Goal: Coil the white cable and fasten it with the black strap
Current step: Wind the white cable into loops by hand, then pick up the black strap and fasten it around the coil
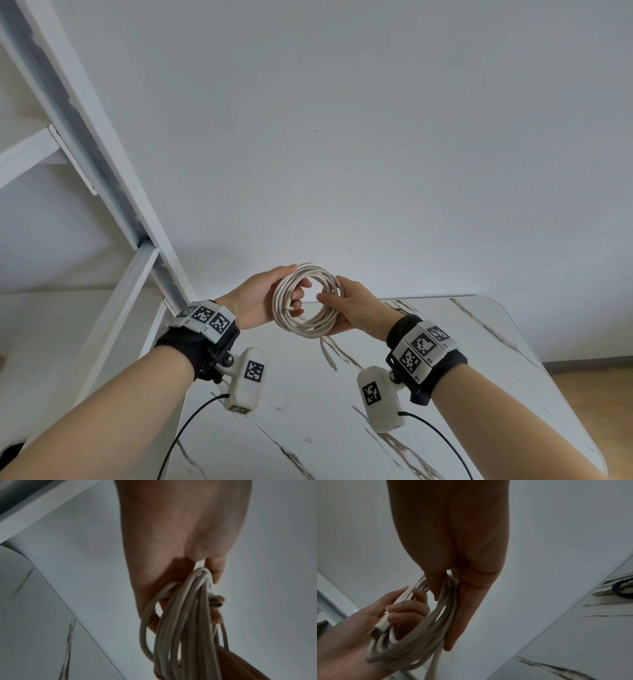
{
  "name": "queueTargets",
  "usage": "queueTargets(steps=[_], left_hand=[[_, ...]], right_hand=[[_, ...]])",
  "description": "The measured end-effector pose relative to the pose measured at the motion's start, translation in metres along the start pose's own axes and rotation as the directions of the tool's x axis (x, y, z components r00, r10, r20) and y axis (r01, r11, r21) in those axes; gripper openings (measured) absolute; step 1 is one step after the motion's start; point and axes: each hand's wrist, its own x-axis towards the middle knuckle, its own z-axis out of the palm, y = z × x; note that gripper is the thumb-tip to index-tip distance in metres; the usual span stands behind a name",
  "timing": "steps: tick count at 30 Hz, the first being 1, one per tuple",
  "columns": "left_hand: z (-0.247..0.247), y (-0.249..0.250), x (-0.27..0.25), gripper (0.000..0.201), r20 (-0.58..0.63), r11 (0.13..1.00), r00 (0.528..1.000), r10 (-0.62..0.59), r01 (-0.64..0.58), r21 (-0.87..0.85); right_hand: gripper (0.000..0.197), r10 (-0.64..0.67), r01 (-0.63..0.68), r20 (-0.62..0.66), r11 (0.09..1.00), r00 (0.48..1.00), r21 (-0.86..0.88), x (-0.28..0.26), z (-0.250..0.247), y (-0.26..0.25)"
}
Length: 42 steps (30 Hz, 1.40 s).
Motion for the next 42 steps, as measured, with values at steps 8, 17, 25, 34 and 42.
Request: queueTargets(steps=[8, 17, 25, 34, 42], left_hand=[[-0.006, -0.002, 0.004, 0.037, 0.005, 0.97, 0.988, -0.152, 0.148, 0.193], [0.015, -0.027, 0.021, 0.016, -0.151, 0.84, 0.955, 0.257, -0.143, 0.524], [0.013, -0.032, 0.038, 0.018, -0.128, 0.711, 0.964, 0.235, -0.081, 0.699], [0.02, -0.048, 0.05, 0.027, -0.106, 0.944, 0.994, 0.007, 0.028, 0.327], [0.026, -0.05, 0.072, 0.023, -0.009, 0.988, 0.988, -0.152, 0.152, -0.001]], right_hand=[[0.011, -0.006, -0.006, -0.082, 0.989, 0.997, -0.146, -0.001, -0.005, 0.01], [0.022, 0.078, -0.089, -0.219, 0.995, 0.972, -0.038, 0.0, -0.006, 0.025], [0.008, 0.104, -0.113, -0.179, 0.993, 0.978, -0.041, -0.004, -0.008, 0.035], [0.028, 0.195, -0.197, -0.167, 0.98, 0.967, 0.006, -0.009, -0.016, 0.058], [0.023, 0.224, -0.222, -0.119, 0.974, 0.967, 0.033, -0.006, -0.045, 0.076]])
